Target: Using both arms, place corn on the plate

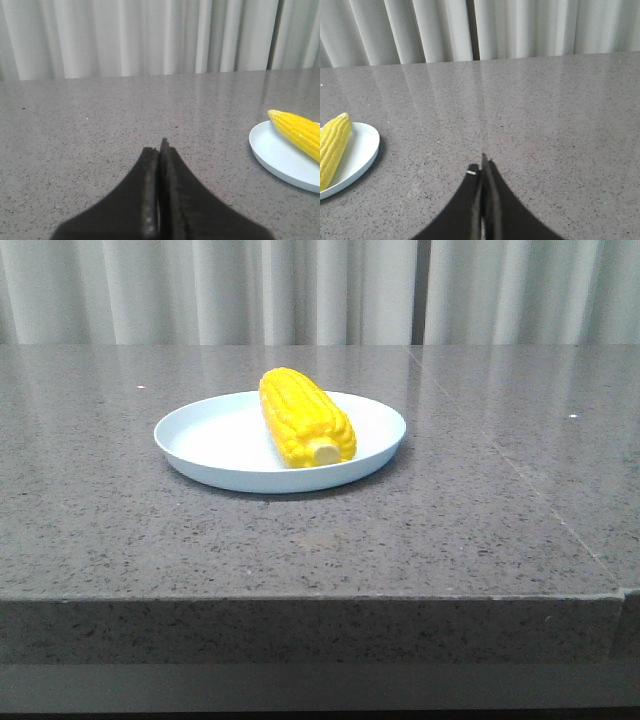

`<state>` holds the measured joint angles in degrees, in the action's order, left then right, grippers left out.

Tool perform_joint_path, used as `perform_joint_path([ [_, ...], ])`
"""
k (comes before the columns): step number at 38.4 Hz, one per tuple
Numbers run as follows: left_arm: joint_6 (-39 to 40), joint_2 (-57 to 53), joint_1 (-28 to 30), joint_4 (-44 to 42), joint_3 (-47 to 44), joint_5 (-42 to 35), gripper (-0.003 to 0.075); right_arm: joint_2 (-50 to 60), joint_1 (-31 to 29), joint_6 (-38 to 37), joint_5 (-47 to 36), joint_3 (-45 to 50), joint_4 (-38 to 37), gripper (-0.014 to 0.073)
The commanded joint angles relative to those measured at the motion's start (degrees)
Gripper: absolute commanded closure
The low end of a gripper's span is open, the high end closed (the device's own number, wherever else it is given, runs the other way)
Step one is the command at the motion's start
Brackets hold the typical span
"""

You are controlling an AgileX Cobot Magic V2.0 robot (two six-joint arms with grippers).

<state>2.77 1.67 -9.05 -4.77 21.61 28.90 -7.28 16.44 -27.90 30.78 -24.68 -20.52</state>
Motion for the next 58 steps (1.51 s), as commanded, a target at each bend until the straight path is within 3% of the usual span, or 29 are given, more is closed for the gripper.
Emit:
perform_joint_path([
  [1, 0.32, 0.64, -0.11, -0.25, 1.45, -4.33, 0.0741, -0.69, -0.39, 0.69, -4.83, -1.31, -1.82, 0.0653],
  [13, 0.32, -0.07, -0.11, 0.07, -0.24, -6.56, 0.0741, -0.69, -0.39, 0.69, -4.83, -1.31, -1.82, 0.0653],
  [25, 0.32, -3.03, 6.48, 4.77, -11.44, -15.59, 0.0741, -0.69, -0.39, 0.69, -4.78, -1.31, -1.82, 0.0653],
  [40, 0.32, -3.03, 6.76, 4.77, -23.44, -25.8, 0.0741, -0.69, -0.39, 0.69, -4.78, -1.31, -1.82, 0.0653],
  [58, 0.32, -3.03, 6.76, 4.77, -23.42, -26.4, 0.0741, -0.69, -0.39, 0.69, -4.78, -1.31, -1.82, 0.0653],
])
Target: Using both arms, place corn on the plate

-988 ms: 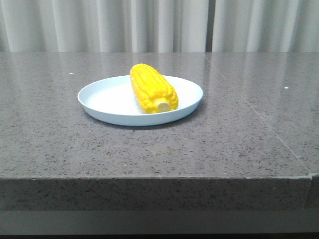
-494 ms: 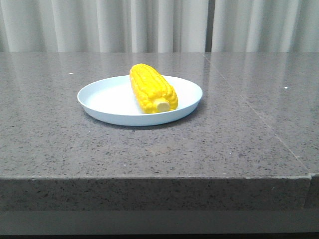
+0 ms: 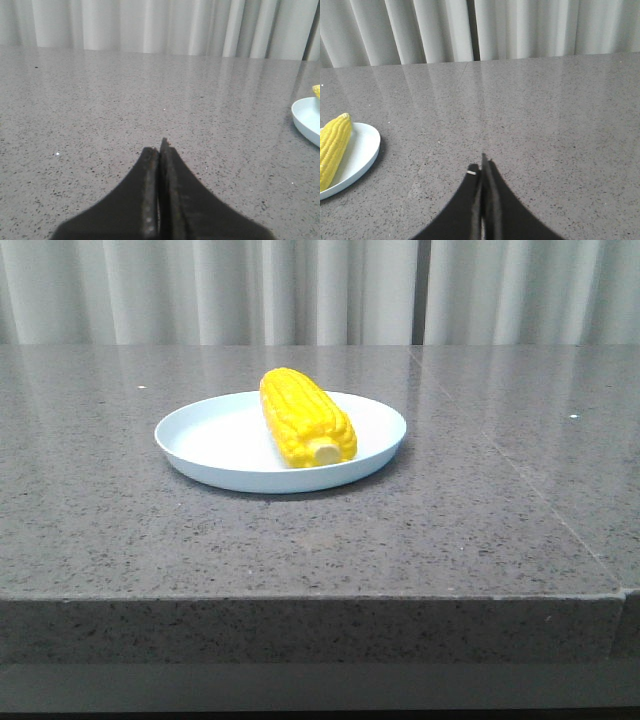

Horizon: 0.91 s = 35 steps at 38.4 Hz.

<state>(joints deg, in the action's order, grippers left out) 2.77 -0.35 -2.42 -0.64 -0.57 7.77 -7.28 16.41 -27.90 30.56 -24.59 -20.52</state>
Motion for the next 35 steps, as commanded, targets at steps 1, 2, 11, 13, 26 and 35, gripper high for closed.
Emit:
perform_joint_path([
  [1, 0.32, -1.0, 0.12, 0.64, -1.23, -5.27, 0.0741, -0.69, -0.36, 0.69, -4.56, -1.4, -1.82, 0.0653],
  [2, 0.32, -1.0, 0.12, 0.64, -1.23, -5.27, 0.0741, -0.69, -0.36, 0.69, -4.56, -1.4, -1.82, 0.0653],
  [11, 0.32, -1.0, 0.12, 0.64, -1.23, -5.27, 0.0741, -0.69, -0.36, 0.69, -4.56, -1.4, -1.82, 0.0653],
  [13, 0.32, -1.0, 0.12, 0.64, -1.23, -5.27, 0.0741, -0.69, -0.36, 0.69, -4.56, -1.4, -1.82, 0.0653],
  [26, 0.32, -1.0, 0.12, 0.64, -1.23, -5.27, 0.0741, -0.69, -0.36, 0.69, -4.62, -1.29, -1.82, 0.0653],
  [35, 0.32, -1.0, 0.12, 0.64, -1.23, -5.27, 0.0741, -0.63, -2.04, 7.4, -8.15, 2.04, 4.72, 0.0653],
])
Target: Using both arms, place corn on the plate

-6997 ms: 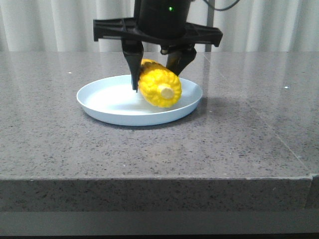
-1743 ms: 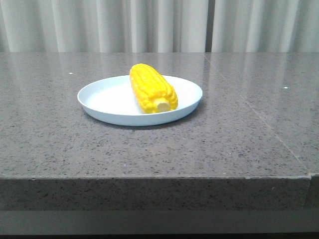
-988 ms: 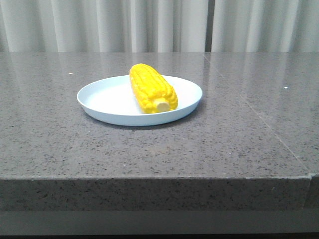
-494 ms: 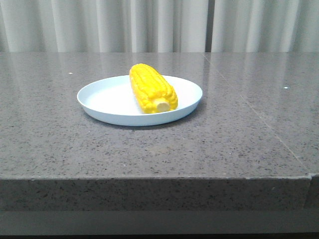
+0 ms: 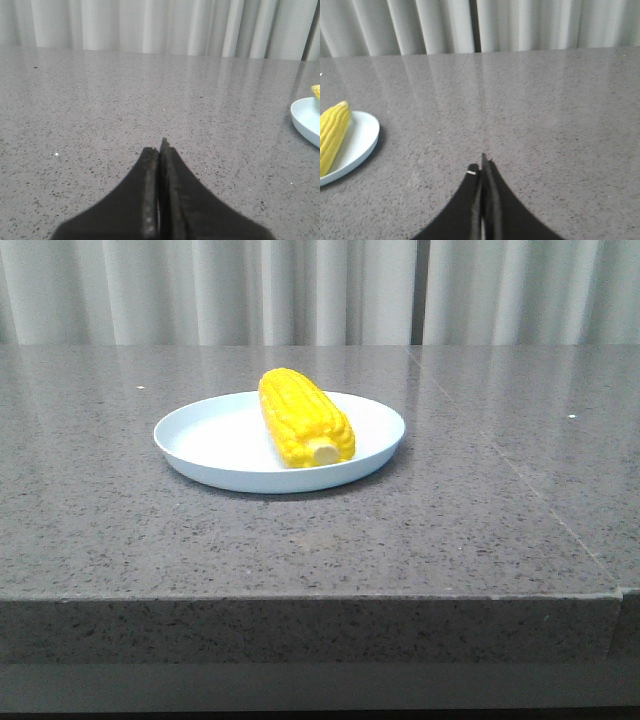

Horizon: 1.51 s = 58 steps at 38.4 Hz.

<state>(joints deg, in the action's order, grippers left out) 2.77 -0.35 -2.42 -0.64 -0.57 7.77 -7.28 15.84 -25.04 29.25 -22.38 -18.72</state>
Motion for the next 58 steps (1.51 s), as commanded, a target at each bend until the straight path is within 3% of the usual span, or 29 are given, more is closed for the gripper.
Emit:
perform_joint_path([
  [1, 0.32, -1.0, 0.12, 0.64, -1.23, -5.27, 0.0741, -0.52, -2.1, 7.09, -7.81, 0.62, 4.25, 0.0653],
  [7, 0.32, -1.0, 0.12, 0.64, -1.23, -5.27, 0.0741, 0.01, -9.01, 20.7, -16.02, 5.47, 15.86, 0.0653],
  [11, 0.32, -1.0, 0.12, 0.64, -1.23, -5.27, 0.0741, 1.88, -13.36, 24.58, -20.45, 9.16, 21.06, 0.0653],
  [27, 0.32, -1.0, 0.12, 0.64, -1.23, -5.27, 0.0741, 8.86, -14.34, 24.53, -24.48, 22.92, 25.69, 0.0653],
  [58, 0.32, -1.0, 0.12, 0.64, -1.23, -5.27, 0.0741, 8.86, -14.34, 24.53, -21.97, 22.62, 25.69, 0.0653],
])
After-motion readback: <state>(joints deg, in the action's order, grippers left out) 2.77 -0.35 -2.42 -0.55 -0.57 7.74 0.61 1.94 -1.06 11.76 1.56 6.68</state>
